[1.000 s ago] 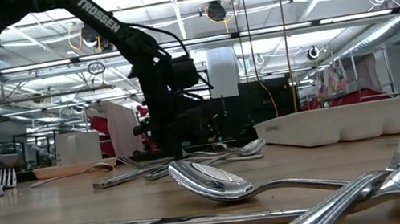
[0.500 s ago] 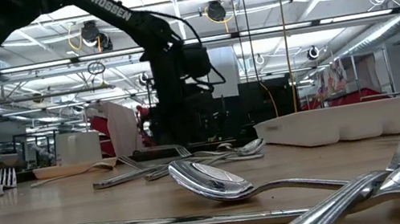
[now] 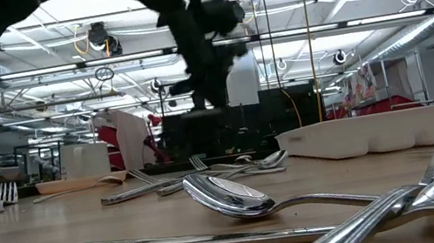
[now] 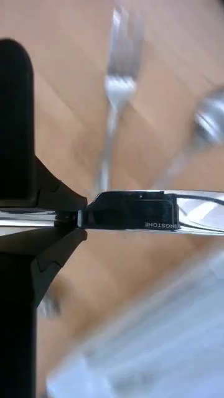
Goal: Sort silverware
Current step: Put the silver knife into the white cutlery tray
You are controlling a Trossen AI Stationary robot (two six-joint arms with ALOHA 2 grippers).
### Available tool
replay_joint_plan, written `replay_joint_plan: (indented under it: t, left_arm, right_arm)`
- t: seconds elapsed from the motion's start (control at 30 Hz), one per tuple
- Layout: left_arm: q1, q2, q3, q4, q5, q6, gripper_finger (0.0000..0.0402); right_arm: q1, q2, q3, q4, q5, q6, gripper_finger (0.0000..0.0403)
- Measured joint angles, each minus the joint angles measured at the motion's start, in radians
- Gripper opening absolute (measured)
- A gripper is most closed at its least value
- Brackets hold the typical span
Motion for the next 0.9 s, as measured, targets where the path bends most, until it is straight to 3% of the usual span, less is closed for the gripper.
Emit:
replay_joint_plan:
  t: [0.4,0.7,0.9]
  left_arm:
    - [-0.136,-0.053,0.028,0.455,-0.09,-0.241,0.0029]
    - [-0.213,-0.048,0.028,0.465,-0.449,-0.426,0.0029]
    - [-0.247,-0.028,0.028,0.487,-0.524,-0.496,0.0029]
  right_arm:
    - [0.0,-0.107,0.0,-0.007,0.061,0.021,0.0238]
    - [0.0,-0.118,0.0,-0.006,0.061,0.027,0.0238]
    - [0.0,-0.118,0.0,-0.005,0.06,0.018,0.0238]
